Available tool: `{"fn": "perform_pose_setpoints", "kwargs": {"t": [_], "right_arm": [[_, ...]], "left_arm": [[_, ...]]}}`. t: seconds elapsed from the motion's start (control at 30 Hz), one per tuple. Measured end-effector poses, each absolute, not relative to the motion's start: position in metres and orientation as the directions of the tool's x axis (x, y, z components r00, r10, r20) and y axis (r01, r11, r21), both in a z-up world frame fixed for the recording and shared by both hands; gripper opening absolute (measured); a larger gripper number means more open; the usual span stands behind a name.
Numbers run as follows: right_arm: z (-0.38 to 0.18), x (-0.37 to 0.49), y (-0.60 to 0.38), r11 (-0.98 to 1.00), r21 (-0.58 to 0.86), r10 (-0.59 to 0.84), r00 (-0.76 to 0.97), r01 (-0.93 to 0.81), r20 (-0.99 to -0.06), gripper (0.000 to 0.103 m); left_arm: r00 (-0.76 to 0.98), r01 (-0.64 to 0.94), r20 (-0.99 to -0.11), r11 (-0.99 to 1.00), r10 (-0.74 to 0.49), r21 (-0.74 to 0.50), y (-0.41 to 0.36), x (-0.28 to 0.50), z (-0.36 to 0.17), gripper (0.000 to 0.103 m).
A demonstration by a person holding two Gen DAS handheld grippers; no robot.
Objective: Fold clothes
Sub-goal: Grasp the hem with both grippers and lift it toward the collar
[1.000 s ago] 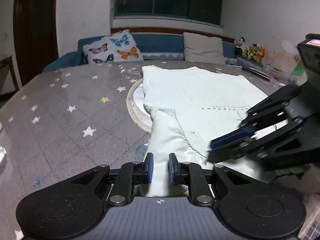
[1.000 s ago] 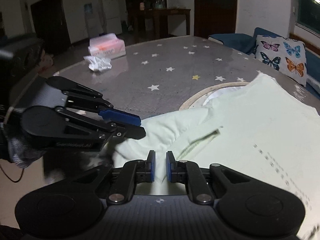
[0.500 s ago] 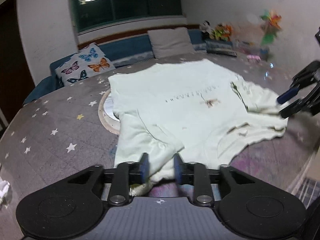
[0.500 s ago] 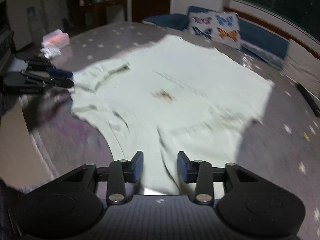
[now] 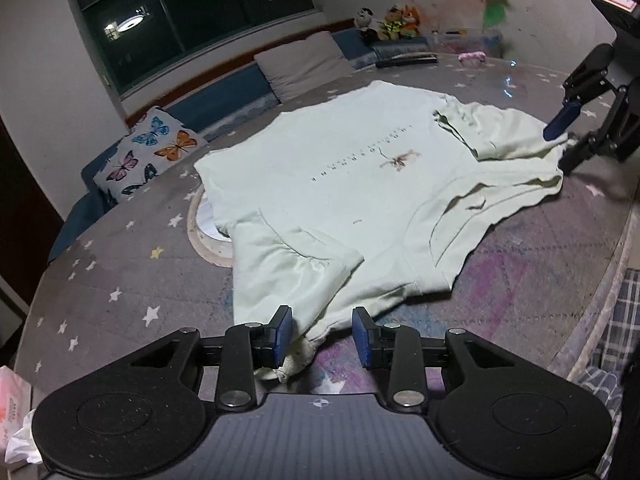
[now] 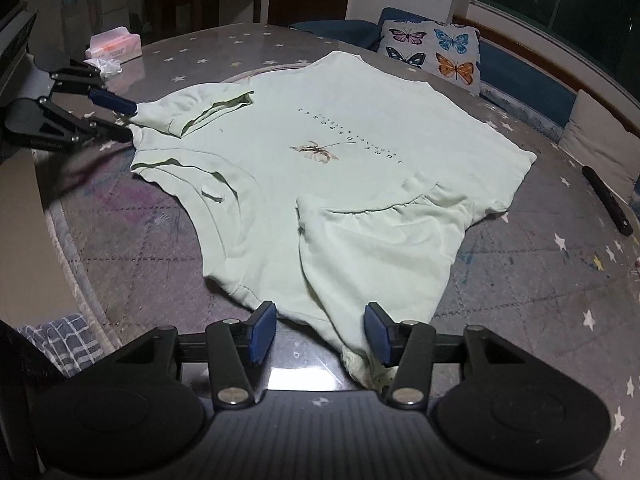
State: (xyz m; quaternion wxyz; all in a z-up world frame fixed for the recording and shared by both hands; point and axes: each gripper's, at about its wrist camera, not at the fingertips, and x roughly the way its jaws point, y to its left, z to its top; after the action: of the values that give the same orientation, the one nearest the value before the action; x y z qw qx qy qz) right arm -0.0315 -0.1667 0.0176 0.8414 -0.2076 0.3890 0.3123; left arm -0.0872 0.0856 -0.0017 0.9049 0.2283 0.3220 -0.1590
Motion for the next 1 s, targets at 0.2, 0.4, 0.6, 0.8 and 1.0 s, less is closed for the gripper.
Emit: {"fn": "perform_pose_setpoints", "kwargs": {"t": [0.2, 0.4, 0.6, 0.8, 1.0], "right_arm": [[0.018, -0.029, -0.17, 0.747, -0.114, 0.34, 0.524, -0.655, -0.781, 0.024], [0.019, -0.026, -0.17, 0.774, -0.133, 0.314, 0.558, -0.62, -0.768, 0.014], [0.016, -0.025, -0.17, 0.787, -0.133, 0.315, 0.578, -0.602, -0.753, 0.011], [0.023, -0.032, -0.175, 0.798, -0.142, 0.323, 0.614, -0.586, -0.721, 0.009], [0.041, -0.06, -0.181, 0.796, -0.187, 0.324, 0.667, -0.575, -0.671, 0.009]], "left_arm": [[0.732, 0.473, -0.663, 0.817, -0.156, 0.33, 0.087, -0.08, -0.006, 0.036], [0.715, 0.521, -0.675, 0.785, -0.185, 0.336, 0.09, -0.075, -0.007, 0.037], [0.676, 0.513, -0.701, 0.829, -0.229, 0.224, 0.099, -0.06, -0.006, 0.023], [0.715, 0.455, -0.667, 0.864, -0.209, 0.217, 0.094, -0.072, 0.002, 0.007], [0.764, 0.424, -0.606, 0.881, -0.222, 0.212, 0.085, -0.109, 0.027, 0.005]]}}
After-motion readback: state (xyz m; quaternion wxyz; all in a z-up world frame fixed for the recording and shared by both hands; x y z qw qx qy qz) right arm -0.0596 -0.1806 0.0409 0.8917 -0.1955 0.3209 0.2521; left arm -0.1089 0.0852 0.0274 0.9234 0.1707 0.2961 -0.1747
